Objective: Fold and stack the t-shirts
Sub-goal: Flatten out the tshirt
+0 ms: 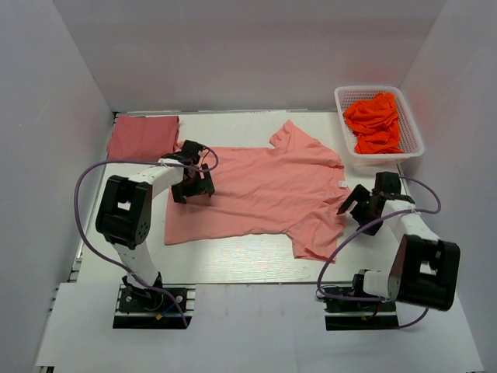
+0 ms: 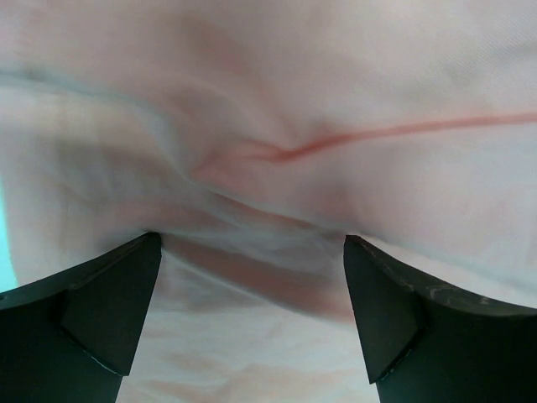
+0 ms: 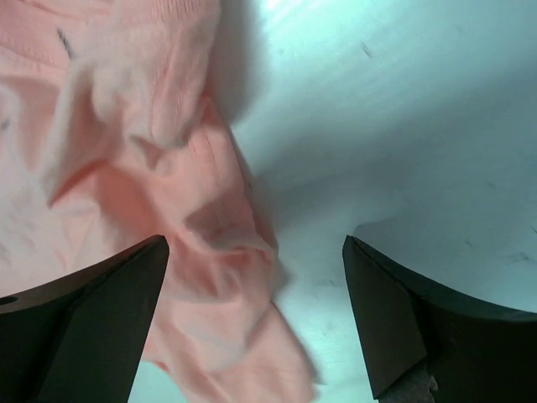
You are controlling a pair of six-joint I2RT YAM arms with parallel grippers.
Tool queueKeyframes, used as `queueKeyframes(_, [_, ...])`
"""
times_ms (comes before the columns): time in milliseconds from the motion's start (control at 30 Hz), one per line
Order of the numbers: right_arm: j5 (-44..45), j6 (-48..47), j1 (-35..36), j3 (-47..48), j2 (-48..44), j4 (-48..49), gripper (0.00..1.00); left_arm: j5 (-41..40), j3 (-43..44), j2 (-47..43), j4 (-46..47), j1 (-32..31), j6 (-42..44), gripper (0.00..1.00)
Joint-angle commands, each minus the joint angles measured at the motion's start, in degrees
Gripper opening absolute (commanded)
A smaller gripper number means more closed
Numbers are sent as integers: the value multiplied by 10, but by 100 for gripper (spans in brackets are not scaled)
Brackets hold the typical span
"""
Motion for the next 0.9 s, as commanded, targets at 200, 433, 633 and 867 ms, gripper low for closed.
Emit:
queueKeyframes(200, [-23,-101,20,109,-161,-116,90,83,13,-116,47,-7,47,100])
queueKeyframes(433, [-51,-105,108,185,-33,-23,90,70,94,-16,56,-7,36,100])
queueKeyframes(633, [-13,-109,174,246,114,18,90,64,90,42,49,-7,18,100])
queueKeyframes(867, [2,-55,197,189,206,4,90,111,-52,2,97,-7,-23,100])
